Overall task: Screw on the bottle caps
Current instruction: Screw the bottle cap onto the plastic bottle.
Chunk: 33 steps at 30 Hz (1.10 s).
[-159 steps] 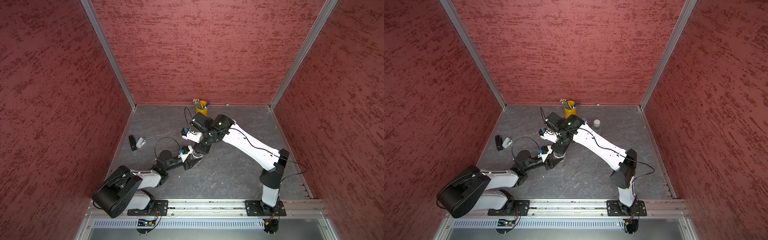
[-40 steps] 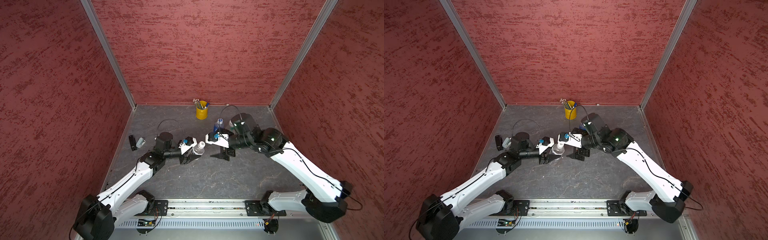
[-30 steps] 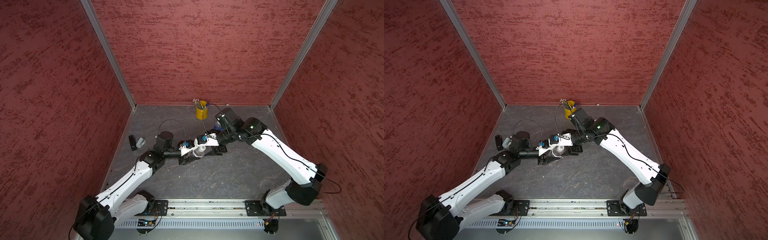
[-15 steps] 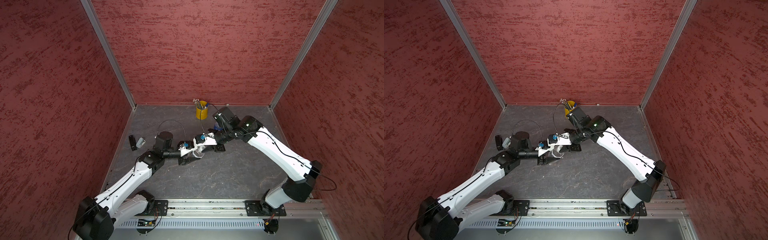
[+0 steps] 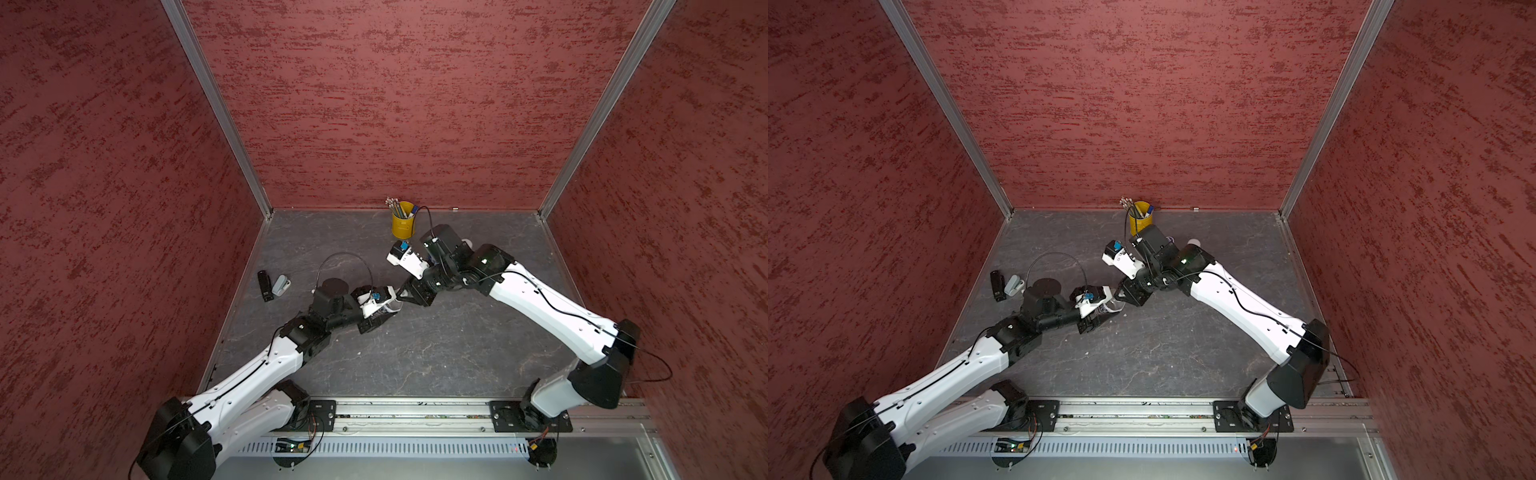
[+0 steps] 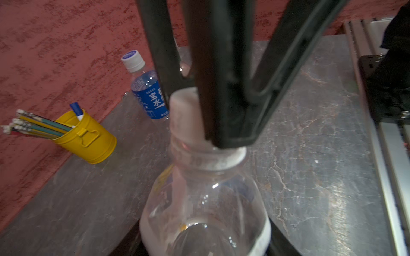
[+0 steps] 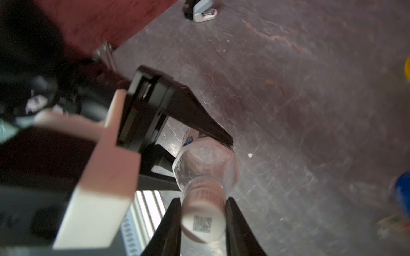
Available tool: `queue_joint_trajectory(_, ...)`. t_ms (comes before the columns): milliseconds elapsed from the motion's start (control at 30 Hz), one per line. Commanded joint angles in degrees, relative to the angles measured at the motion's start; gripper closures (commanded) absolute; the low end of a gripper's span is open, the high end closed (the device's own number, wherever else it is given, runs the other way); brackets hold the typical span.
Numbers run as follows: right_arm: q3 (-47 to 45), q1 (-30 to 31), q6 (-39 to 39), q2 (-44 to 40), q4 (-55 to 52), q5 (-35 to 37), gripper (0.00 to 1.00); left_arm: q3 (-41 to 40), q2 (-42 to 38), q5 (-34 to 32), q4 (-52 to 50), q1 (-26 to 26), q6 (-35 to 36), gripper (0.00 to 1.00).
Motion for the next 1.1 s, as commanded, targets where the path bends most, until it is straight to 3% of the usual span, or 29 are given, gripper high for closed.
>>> queue_joint_trajectory(0,-5.72,-0.73,45.03,-4.60,9.88,11.06,0.97,0.17,-3.58,-7.80,13.23,-4.30,4.80,0.50)
queue_joint_trajectory(100,-14.12,-0.25,66.94,-9.74,17.29,12.20,0.94,-1.24,-4.43,-12.70,15.32,-9.08,10.21,0.50)
queue_joint_trajectory(167,-17.85,0.94,76.45,-11.51,20.82,13.81,0.94,-1.65,-3.96,-15.19,16.11,-11.14,12.88,0.50)
queue_joint_trajectory(267,-14.08,1.48,79.01,-9.84,18.21,12.59,0.82,-0.94,-2.11,-16.92,14.06,-11.98,13.79,0.50)
queue_joint_trajectory(333,-10.62,1.48,75.47,-8.85,16.90,13.24,0.74,0.15,-0.65,-16.88,11.24,-11.60,12.61,0.50)
queue_joint_trajectory(433,-5.99,0.58,62.21,-8.64,14.38,16.05,0.57,2.51,0.68,-11.67,4.57,-7.05,6.29,0.50)
queue_joint_trajectory(533,-5.05,-1.54,41.84,-10.26,16.17,15.18,0.45,4.32,0.93,-3.16,-2.05,-0.22,0.65,0.51)
queue_joint_trajectory(633,-6.57,-2.71,15.72,-12.41,19.54,8.54,0.45,6.41,0.76,8.35,-8.10,5.73,-1.03,0.51)
queue_joint_trajectory(700,-9.32,-2.80,-2.41,-14.23,21.33,0.53,0.43,7.02,1.10,15.36,-10.82,9.32,-0.59,0.51)
queue_joint_trajectory(767,-11.60,-2.96,-16.46,-15.71,21.17,-5.61,0.41,7.68,1.35,19.90,-13.10,11.13,0.94,0.51)
queue_joint_trajectory(867,-10.03,-2.97,-38.30,-15.08,12.37,-10.96,0.39,9.56,2.05,24.92,-16.09,12.36,3.83,0.51)
queue_joint_trajectory(967,-5.64,-2.97,-55.66,-12.18,3.11,-12.72,0.39,11.29,2.94,27.86,-18.41,12.48,7.04,0.50)
queue_joint_trajectory(1067,-1.95,-2.96,-66.26,-9.33,-2.20,-13.27,0.40,12.54,3.97,29.12,-19.62,12.48,8.63,0.50)
